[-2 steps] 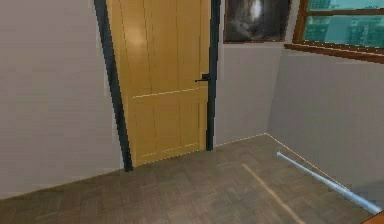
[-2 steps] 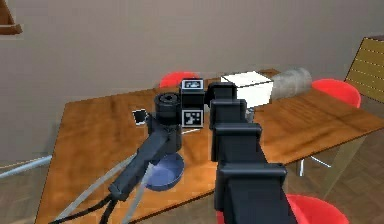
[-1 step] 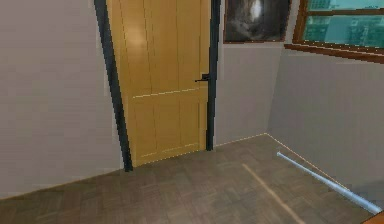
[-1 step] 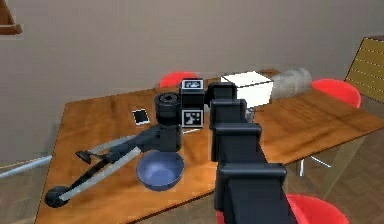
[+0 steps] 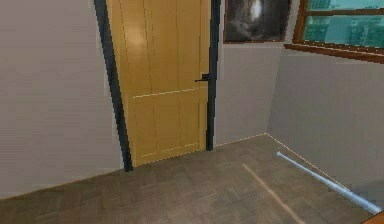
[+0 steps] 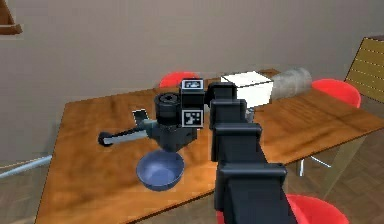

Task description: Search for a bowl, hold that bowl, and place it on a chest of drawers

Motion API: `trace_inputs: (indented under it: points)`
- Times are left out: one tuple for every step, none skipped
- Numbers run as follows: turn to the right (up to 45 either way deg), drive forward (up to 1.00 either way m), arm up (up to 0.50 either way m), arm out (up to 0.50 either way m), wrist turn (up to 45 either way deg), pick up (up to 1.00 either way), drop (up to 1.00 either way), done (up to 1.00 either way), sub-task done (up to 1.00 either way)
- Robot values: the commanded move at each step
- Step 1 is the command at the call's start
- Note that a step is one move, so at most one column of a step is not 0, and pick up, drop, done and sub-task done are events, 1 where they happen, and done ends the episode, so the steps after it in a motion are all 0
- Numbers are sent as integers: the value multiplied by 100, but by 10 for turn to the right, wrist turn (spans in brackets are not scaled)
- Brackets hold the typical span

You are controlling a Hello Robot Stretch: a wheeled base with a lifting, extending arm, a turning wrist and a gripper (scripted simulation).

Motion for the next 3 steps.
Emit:
trace_inputs:
  points:
    - [0,0,0,0,180,0,0,0,0]
    - [0,0,-24,0,0,0,0,0,0]
    - [0,0,0,0,0,100,0,0,0]
